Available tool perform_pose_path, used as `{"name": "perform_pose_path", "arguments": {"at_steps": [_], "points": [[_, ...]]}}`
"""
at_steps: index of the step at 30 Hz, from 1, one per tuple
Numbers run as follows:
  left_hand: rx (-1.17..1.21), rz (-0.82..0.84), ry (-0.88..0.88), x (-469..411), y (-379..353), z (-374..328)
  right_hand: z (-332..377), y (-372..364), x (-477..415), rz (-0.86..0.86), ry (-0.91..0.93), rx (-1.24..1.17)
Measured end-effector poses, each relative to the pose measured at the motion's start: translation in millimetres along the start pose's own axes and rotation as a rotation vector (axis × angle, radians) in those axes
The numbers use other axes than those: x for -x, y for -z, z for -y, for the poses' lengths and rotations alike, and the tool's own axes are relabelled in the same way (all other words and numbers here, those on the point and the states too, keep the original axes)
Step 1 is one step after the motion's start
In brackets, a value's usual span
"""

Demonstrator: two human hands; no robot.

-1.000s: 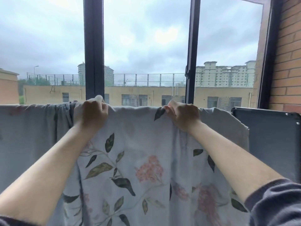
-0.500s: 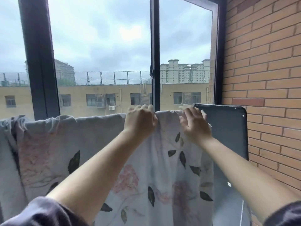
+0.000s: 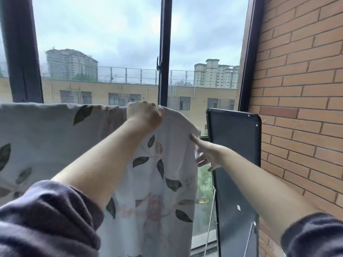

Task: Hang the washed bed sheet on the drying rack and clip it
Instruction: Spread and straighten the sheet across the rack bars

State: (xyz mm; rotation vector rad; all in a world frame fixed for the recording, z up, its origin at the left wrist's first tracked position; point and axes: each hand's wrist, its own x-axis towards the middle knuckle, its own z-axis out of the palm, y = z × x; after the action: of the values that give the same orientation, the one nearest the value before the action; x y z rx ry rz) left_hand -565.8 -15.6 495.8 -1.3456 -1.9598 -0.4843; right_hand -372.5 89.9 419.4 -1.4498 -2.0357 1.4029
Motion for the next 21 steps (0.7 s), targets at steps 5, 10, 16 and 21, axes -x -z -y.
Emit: {"name": "perform_pose_path", "arguments": {"at_steps": [5, 10, 16, 21], "points": [[-0.027, -0.08, 0.054, 4, -4, -4, -12, 2, -15, -0.075, -0.008, -0.153], [-0.051, -0.157, 0.101, 10, -2, -6, -12, 9, -30, -0.126, 0.255, -0.485], [-0.057, -0.226, 0.117, 10, -7, -7, -5, 22, -27, 0.005, 0.233, -0.646], [-0.06, -0.225, 0.115, 10, -8, -5, -1, 29, -25, 0.111, 0.428, -0.797]]}}
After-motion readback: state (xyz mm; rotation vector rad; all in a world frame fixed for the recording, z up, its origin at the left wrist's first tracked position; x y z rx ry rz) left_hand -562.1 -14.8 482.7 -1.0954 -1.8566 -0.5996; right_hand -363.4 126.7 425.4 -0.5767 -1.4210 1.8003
